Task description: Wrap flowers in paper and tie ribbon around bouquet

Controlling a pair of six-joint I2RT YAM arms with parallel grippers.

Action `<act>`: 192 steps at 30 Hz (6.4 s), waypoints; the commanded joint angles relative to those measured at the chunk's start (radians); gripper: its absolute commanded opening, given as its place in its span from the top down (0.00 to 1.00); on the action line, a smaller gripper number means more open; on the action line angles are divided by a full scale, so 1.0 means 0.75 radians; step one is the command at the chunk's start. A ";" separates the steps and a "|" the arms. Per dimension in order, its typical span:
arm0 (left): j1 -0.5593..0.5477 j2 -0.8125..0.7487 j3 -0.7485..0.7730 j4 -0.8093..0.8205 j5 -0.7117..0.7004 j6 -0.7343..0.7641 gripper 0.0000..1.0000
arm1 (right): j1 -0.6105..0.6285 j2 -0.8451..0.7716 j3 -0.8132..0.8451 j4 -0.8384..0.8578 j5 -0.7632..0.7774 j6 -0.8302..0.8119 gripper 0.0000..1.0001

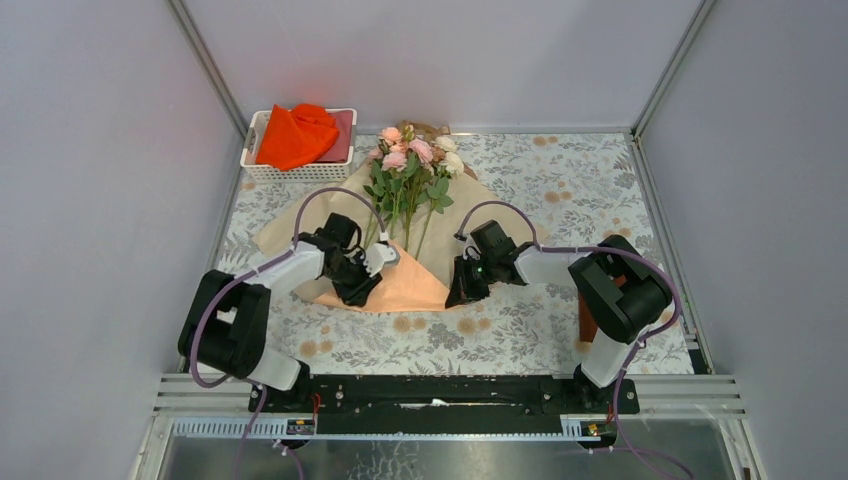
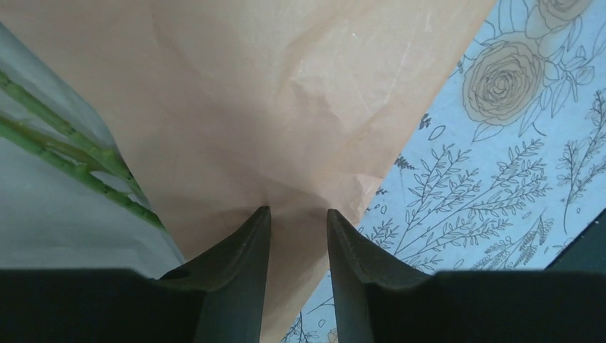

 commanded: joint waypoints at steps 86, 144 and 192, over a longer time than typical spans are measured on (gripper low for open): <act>0.117 0.520 0.548 0.045 -0.219 -0.069 0.79 | 0.005 -0.030 -0.026 -0.184 0.187 -0.095 1.00; 0.090 0.170 0.289 0.044 0.297 -0.212 0.03 | -0.009 -0.143 -0.065 -0.272 0.280 -0.096 1.00; -0.032 0.314 0.269 0.158 0.267 -0.185 1.00 | 0.048 -0.881 -0.613 0.056 0.667 0.805 0.25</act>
